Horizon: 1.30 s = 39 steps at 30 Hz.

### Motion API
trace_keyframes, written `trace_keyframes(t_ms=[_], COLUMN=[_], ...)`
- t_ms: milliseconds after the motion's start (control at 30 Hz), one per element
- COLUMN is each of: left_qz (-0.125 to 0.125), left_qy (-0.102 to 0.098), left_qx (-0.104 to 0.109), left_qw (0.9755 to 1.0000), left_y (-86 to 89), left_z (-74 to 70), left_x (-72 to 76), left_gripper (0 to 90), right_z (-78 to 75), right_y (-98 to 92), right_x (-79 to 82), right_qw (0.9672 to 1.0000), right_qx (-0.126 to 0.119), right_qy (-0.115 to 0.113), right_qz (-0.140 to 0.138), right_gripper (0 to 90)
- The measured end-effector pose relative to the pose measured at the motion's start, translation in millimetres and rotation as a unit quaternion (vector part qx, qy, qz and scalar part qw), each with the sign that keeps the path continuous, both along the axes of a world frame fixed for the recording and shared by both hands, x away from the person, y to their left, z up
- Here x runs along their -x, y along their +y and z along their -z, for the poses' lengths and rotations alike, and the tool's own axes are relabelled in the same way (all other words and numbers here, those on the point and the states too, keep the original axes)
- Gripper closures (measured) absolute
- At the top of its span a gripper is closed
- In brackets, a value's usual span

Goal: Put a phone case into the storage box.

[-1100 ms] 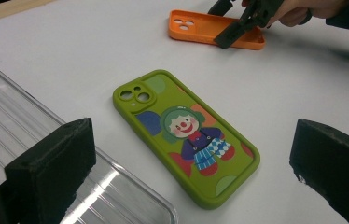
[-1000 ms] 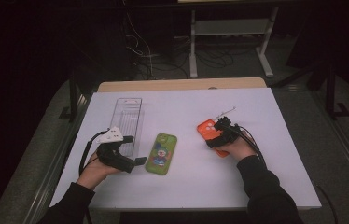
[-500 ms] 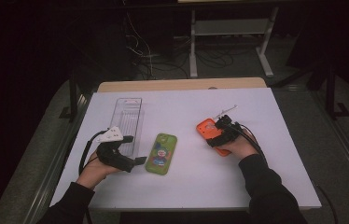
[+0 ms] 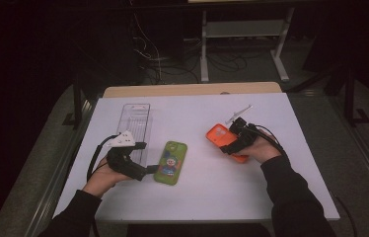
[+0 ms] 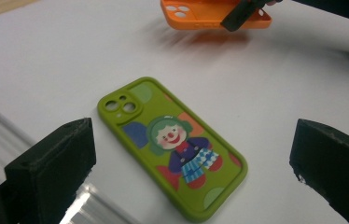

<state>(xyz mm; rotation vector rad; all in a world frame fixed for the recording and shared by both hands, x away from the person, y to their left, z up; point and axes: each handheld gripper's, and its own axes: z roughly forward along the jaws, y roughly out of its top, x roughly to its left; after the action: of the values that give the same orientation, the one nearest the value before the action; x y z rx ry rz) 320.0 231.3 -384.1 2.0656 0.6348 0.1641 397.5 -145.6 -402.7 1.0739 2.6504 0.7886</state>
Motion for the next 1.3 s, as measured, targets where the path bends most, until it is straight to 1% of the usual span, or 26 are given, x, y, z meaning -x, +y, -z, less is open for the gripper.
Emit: trace_keyframes(t_ms=[233, 300, 333, 367, 433, 500, 533, 567, 633, 700, 733, 767, 800, 933, 967, 1000, 1133, 1200, 1233, 1300], left_qz=[0.027, 0.035, 0.039, 0.044, 0.052, 0.056, 0.060, 0.064, 0.074, 0.081, 0.086, 0.090, 0.095, 0.127, 0.131, 0.137, 0.152, 0.160, 0.162, 0.170], left_qy=[0.001, -0.001, 0.001, -0.003, -0.004, -0.006, -0.007, -0.009, -0.009, -0.013, -0.012, -0.017, -0.016, -0.016, -0.015, -0.013, -0.018, -0.013, -0.016, -0.013], left_qx=[-0.011, -0.010, -0.010, -0.014, -0.018, -0.015, -0.018, -0.015, -0.016, -0.015, -0.014, -0.014, -0.014, -0.025, -0.024, -0.025, -0.025, -0.030, -0.033, -0.032], left_qw=[0.9996, 0.9993, 0.9992, 0.9989, 0.9985, 0.9983, 0.9980, 0.9978, 0.9971, 0.9965, 0.9961, 0.9957, 0.9952, 0.9915, 0.9909, 0.9901, 0.9879, 0.9866, 0.9861, 0.9848], left_y=[-10.4, -15.2, -17.3, -19.1, -23.3, -28.0, -29.6, -32.2, -38.2, -43.8, -48.0, -51.5, -55.2, -69.4, -72.1, -75.5, -86.6, -90.4, -92.4, -95.4], left_z=[-8.5, -11.6, -13.2, -15.0, -19.4, -23.3, -24.9, -26.7, -30.6, -33.0, -34.5, -35.5, -36.2, -38.0, -38.0, -37.9, -34.8, -32.5, -31.8, -30.7], left_x=[-6.4, -8.7, -9.8, -11.5, -15.3, -18.6, -20.1, -21.7, -25.8, -28.6, -30.3, -31.6, -33.1, -39.5, -40.3, -41.3, -45.5, -46.8, -46.5, -46.1], left_gripper=[0.0, 0.0, 0.0, 0.0, 0.0, 0.0, 0.0, 0.0, 0.0, 0.0, 0.0, 0.0, 0.0, 0.0, 0.0, 0.0, 0.0, 0.0, 0.0, 0.0], right_z=[-17.9, -21.8, -24.3, -26.0, -29.7, -33.2, -34.6, -34.7, -36.7, -36.8, -36.4, -35.9, -34.8, -32.6, -31.9, -32.1, -31.8, -31.2, -30.5, -29.5], right_y=[2.8, 3.2, 3.6, 3.4, 3.7, 5.7, 6.7, 7.5, 10.1, 11.9, 12.0, 12.8, 13.3, 15.3, 15.8, 16.5, 19.0, 21.2, 22.1, 25.1], right_x=[6.4, 7.3, 7.9, 7.6, 7.5, 7.3, 7.3, 6.7, 6.3, 6.9, 7.0, 8.1, 8.4, 10.1, 10.2, 11.3, 13.9, 14.9, 14.8, 16.6], right_qw=[0.9991, 0.9982, 0.9978, 0.9970, 0.9957, 0.9938, 0.9930, 0.9919, 0.9904, 0.9893, 0.9884, 0.9878, 0.9863, 0.9836, 0.9820, 0.9821, 0.9795, 0.9783, 0.9770, 0.9753], right_qx=[-0.012, -0.012, -0.015, -0.016, -0.025, -0.028, -0.026, -0.026, -0.024, -0.028, -0.026, -0.025, -0.024, -0.022, -0.022, -0.022, -0.024, -0.023, -0.024, -0.023], right_qy=[-0.006, -0.013, -0.016, -0.024, -0.026, -0.027, -0.028, -0.033, -0.033, -0.028, -0.030, -0.025, -0.026, -0.028, -0.031, -0.026, -0.020, -0.017, -0.020, -0.018], right_qz=[-0.041, -0.056, -0.063, -0.072, -0.086, -0.104, -0.112, -0.120, -0.132, -0.140, -0.146, -0.152, -0.161, -0.177, -0.185, -0.185, -0.199, -0.205, -0.211, -0.219], right_gripper=[15.2, 15.2, 15.2, 15.1, 15.1, 15.1, 15.2, 15.1, 15.1, 15.1, 15.2, 15.1, 15.1, 15.1, 15.1, 15.1, 15.1, 15.1, 15.1, 15.1])
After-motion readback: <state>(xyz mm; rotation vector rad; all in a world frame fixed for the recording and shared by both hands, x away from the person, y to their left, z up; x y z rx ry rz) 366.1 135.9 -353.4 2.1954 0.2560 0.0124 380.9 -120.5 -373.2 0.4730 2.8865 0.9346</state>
